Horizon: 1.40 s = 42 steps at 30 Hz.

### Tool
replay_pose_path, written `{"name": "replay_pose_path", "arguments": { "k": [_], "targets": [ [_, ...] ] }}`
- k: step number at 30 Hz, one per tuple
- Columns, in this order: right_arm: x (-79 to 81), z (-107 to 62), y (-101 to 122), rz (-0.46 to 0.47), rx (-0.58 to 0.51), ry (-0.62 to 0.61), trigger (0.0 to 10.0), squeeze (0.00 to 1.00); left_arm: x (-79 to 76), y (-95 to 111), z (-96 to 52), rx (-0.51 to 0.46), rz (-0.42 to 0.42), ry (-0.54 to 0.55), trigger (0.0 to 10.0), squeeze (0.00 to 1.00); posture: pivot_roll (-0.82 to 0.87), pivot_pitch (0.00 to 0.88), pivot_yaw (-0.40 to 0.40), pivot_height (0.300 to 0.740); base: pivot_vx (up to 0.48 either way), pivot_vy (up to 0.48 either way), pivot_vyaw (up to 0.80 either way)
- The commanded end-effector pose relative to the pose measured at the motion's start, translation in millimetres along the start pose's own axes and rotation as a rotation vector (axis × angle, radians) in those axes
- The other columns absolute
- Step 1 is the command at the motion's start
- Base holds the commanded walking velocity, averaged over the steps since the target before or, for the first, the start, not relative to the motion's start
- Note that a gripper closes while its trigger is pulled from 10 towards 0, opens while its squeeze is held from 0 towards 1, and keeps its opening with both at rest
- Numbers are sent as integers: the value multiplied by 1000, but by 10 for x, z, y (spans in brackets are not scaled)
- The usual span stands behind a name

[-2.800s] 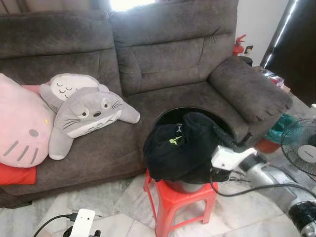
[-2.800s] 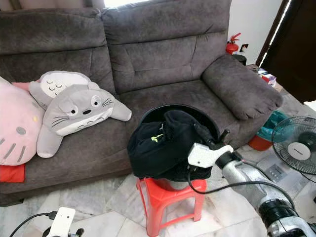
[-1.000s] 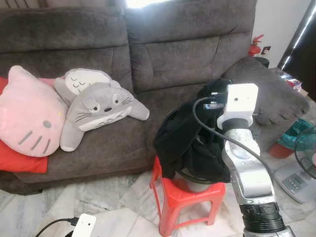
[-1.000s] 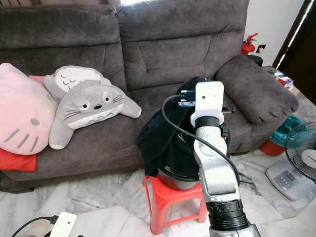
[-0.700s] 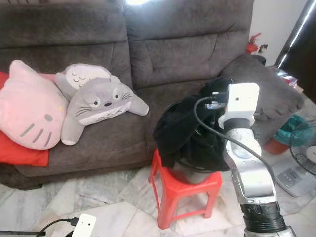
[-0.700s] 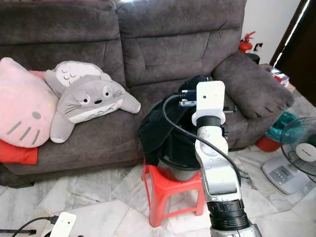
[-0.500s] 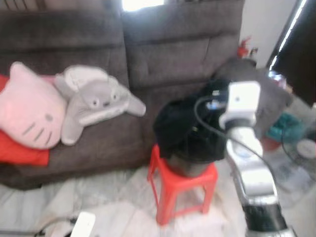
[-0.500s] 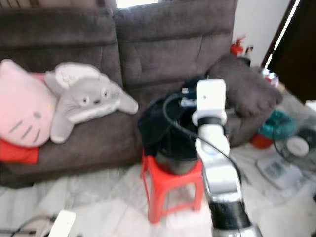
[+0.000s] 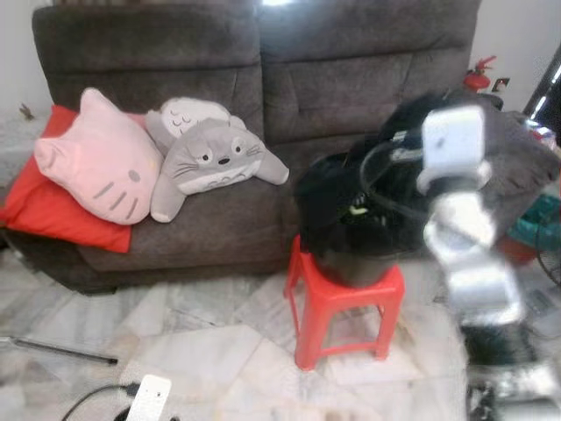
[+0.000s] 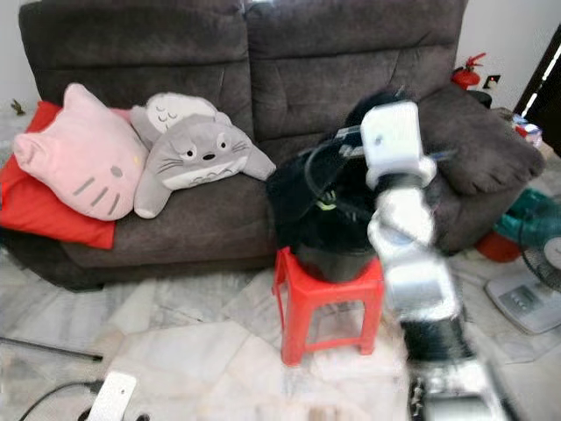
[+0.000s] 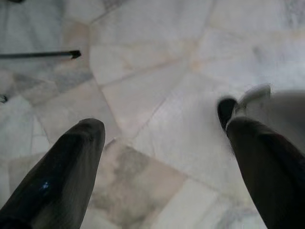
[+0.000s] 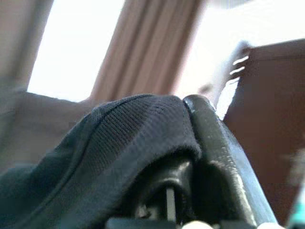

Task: Hang hanger

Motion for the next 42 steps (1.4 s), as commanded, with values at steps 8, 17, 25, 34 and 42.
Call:
{"name": "replay_pose_path", "arguments": {
  "k": [8, 17, 25, 34, 42],
  "targets": [
    [428, 23, 1975, 344, -678, 358, 10000, 0, 73, 43, 14, 0, -2, 15, 10000, 0, -142, 0, 47, 740, -201, 0, 0],
    [1184, -404, 1470, 684, -421, 799, 10000, 0, 71, 53, 20, 6, -3, 22, 10000, 0, -144, 0, 44, 740, 0, 0, 0],
    [1052, -472, 415, 681, 8, 627, 10000, 0, 70, 62, 23, 7, -8, 24, 10000, 0, -142, 0, 39, 740, 0, 0, 0],
    [635, -835, -800, 521, 407, 346, 10000, 0, 88, 66, 28, 16, 11, 20, 10000, 0, -136, 0, 42, 740, 0, 0, 0],
    [572, -1070, -1157, 507, 554, 293, 10000, 0, 106, 55, 26, 23, 15, 21, 10000, 0, -125, 0, 45, 740, 0, 0, 0]
  ]
}}
Point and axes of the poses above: a point about 5 cm out from each wrist's last joint towards the gripper, its own z axis pointing out of the wrist towards the gripper, its own y axis along the axis of the wrist's last joint, x = y × z, the point moved 4 cm from there along z, pointing out of the wrist towards the gripper, and after that the axes turned 6 degrees about z, right-handed, at the moved point
